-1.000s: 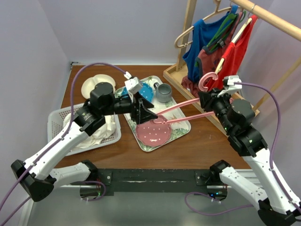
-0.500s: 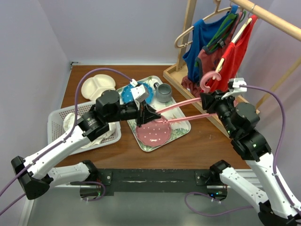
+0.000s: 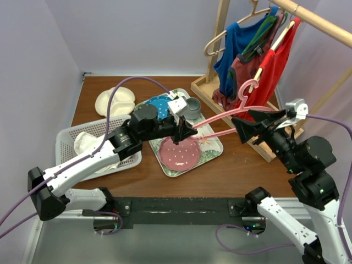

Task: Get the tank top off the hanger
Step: Place the hanger at the clothesline.

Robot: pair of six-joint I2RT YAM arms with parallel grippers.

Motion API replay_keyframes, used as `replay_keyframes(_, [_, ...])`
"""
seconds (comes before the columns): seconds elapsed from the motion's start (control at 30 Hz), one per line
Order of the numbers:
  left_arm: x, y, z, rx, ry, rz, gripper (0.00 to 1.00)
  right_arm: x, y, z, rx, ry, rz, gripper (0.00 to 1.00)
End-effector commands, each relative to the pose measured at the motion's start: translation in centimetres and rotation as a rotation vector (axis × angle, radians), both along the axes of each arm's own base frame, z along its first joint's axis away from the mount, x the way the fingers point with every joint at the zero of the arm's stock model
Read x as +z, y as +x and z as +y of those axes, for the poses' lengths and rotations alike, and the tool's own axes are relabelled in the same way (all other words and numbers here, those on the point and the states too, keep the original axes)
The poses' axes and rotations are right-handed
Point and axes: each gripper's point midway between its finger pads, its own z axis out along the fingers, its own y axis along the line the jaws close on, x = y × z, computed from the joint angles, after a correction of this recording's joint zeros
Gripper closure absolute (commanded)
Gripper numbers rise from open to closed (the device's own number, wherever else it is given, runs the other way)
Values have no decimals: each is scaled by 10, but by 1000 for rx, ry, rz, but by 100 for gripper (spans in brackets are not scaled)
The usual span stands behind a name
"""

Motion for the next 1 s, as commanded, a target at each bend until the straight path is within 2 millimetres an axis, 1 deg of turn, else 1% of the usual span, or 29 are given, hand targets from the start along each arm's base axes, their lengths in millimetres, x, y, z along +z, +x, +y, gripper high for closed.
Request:
replay_keyframes(0.0, [79, 19, -9, 69, -173, -192, 100, -25, -39, 50, 373, -71, 23, 29])
replay_keyframes(0.07, [89, 21, -11, 78, -207, -219, 100, -37, -52, 52, 421, -81, 40, 30])
replay_keyframes(0.1, [98, 21, -11, 80, -231, -238, 100, -48, -55, 53, 443, -92, 55, 31])
replay_keyframes(0.13, [101, 21, -13, 79, -238, -244, 100, -54, -59, 53, 452, -96, 61, 32])
replay_keyframes(0.17, [104, 21, -14, 77, -245, -248, 100, -59, -68, 50, 464, -99, 58, 32])
replay_keyframes(0.2, [113, 20, -15, 70, -258, -257, 100, -73, -70, 52, 486, -114, 79, 32])
replay_keyframes(0.23, [111, 21, -20, 61, -251, -250, 100, -83, -80, 55, 540, -126, 99, 32])
replay_keyframes(0.27, [113, 21, -22, 55, -252, -246, 100, -88, -86, 54, 558, -133, 103, 32])
replay_keyframes(0.3, [120, 18, -24, 41, -260, -248, 100, -99, -88, 55, 571, -140, 130, 32])
replay_keyframes(0.37, [120, 16, -30, 26, -264, -239, 100, -110, -95, 57, 604, -139, 161, 32])
replay_keyframes(0.4, [125, 15, -32, 22, -276, -245, 100, -119, -97, 57, 613, -141, 177, 32])
replay_keyframes(0.47, [124, 14, -39, 12, -276, -241, 100, -127, -100, 57, 626, -150, 197, 31])
replay_keyframes(0.5, [128, 14, -41, 16, -277, -241, 100, -131, -99, 56, 617, -159, 201, 31])
replay_keyframes(0.53, [126, 12, -46, 10, -271, -231, 100, -136, -99, 54, 602, -166, 219, 31])
replay_keyframes(0.6, [124, 13, -48, 41, -249, -215, 100, -134, -96, 51, 577, -157, 222, 31])
replay_keyframes(0.63, [122, 8, -50, 37, -245, -208, 100, -132, -97, 51, 574, -150, 220, 31])
replay_keyframes(0.67, [120, 7, -49, 49, -239, -200, 100, -132, -97, 51, 572, -149, 220, 31])
replay_keyframes(0.7, [110, 8, -48, 73, -222, -185, 100, -132, -97, 51, 575, -148, 218, 30])
replay_keyframes(0.73, [114, 0, -44, 76, -238, -178, 100, -132, -98, 51, 579, -149, 219, 30])
replay_keyframes(0.77, [104, -1, -42, 85, -224, -164, 100, -134, -98, 52, 582, -152, 223, 30])
replay_keyframes(0.8, [109, -5, -36, 98, -238, -163, 100, -135, -99, 53, 593, -153, 227, 30])
replay_keyframes(0.87, [104, -10, -31, 111, -236, -141, 100, -135, -101, 54, 607, -154, 228, 30])
replay_keyframes(0.9, [108, -14, -25, 120, -248, -136, 100, -135, -100, 54, 605, -156, 227, 29])
replay_keyframes(0.93, [109, -18, -23, 119, -261, -117, 100, -135, -100, 53, 602, -157, 226, 29])
replay_keyframes(0.97, [105, -20, -21, 116, -261, -105, 100, -136, -100, 53, 604, -159, 225, 29])
